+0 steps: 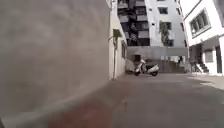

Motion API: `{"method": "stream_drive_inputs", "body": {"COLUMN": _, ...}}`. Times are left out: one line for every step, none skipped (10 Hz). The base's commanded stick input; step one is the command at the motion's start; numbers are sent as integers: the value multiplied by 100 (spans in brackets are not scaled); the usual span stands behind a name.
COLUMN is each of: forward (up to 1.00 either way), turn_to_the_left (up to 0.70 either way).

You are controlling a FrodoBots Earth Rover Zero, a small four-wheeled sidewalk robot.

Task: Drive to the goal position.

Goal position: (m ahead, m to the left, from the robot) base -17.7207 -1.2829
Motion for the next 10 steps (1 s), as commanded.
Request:
{"method": "stream_drive_inputs", "body": {"forward": 100, "turn_to_the_left": -34}}
{"method": "stream_drive_inputs", "body": {"forward": 100, "turn_to_the_left": -34}}
{"method": "stream_drive_inputs", "body": {"forward": 100, "turn_to_the_left": -34}}
{"method": "stream_drive_inputs", "body": {"forward": 100, "turn_to_the_left": -34}}
{"method": "stream_drive_inputs", "body": {"forward": 100, "turn_to_the_left": -34}}
{"method": "stream_drive_inputs", "body": {"forward": 100, "turn_to_the_left": -34}}
{"method": "stream_drive_inputs", "body": {"forward": 100, "turn_to_the_left": -34}}
{"method": "stream_drive_inputs", "body": {"forward": 100, "turn_to_the_left": -34}}
{"method": "stream_drive_inputs", "body": {"forward": 100, "turn_to_the_left": -34}}
{"method": "stream_drive_inputs", "body": {"forward": 100, "turn_to_the_left": -34}}
